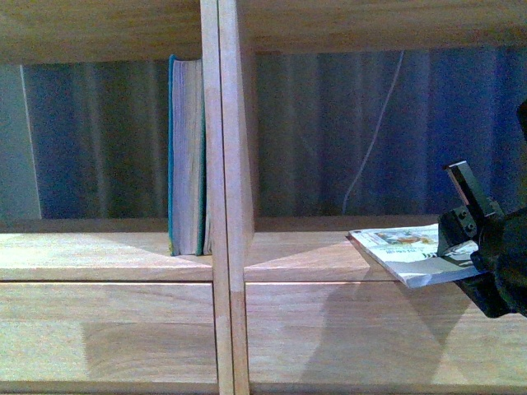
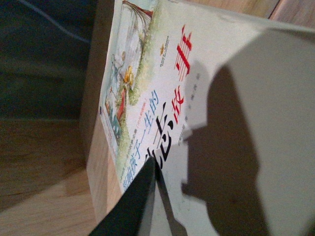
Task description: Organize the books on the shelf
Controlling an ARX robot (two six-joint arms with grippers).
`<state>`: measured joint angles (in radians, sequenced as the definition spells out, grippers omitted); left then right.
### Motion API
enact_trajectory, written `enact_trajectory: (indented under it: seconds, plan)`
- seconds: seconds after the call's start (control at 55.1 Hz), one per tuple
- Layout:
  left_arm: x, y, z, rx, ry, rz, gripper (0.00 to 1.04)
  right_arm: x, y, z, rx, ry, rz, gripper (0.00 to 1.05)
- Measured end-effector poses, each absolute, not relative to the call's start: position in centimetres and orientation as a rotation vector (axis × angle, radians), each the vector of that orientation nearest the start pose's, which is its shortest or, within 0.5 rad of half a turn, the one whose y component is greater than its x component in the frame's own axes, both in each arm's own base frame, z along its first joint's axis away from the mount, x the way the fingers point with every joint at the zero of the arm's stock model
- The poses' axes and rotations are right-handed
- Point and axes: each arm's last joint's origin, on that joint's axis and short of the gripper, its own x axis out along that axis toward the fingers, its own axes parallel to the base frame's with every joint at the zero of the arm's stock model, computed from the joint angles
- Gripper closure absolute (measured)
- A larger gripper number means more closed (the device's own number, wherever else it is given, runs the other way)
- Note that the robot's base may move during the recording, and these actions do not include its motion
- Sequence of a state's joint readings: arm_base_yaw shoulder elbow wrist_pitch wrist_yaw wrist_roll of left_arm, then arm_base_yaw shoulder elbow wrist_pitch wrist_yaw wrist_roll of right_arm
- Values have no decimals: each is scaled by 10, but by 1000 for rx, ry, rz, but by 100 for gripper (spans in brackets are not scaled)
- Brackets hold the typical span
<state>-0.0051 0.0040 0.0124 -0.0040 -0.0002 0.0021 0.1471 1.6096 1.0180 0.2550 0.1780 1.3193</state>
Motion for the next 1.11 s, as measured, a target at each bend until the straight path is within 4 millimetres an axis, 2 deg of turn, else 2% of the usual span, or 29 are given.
enact_trajectory:
  seconds: [0.091, 0.181, 0.326, 0.58, 0.798, 0.925, 1.106]
  plan:
    - [97, 0, 167, 2, -4, -5, 7, 354, 47, 251, 1251, 257, -232, 91]
    - [97, 0, 167, 2, -4, -5, 7, 351, 46, 255, 1250, 246, -217, 97]
    - [97, 0, 167, 2, -4, -5, 7, 343, 40, 262, 1244, 239, -190, 97]
    - [97, 0, 167, 2, -4, -5, 7, 315, 15, 294, 1184, 209, -74, 97]
    - [97, 0, 167, 2, -4, -5, 7, 280, -12, 319, 1112, 138, 72, 97]
    - [97, 0, 167, 2, -4, -5, 7, 257, -24, 327, 1066, 89, 163, 97]
    - [97, 0, 167, 2, -4, -5, 7, 226, -25, 340, 1020, 30, 286, 97]
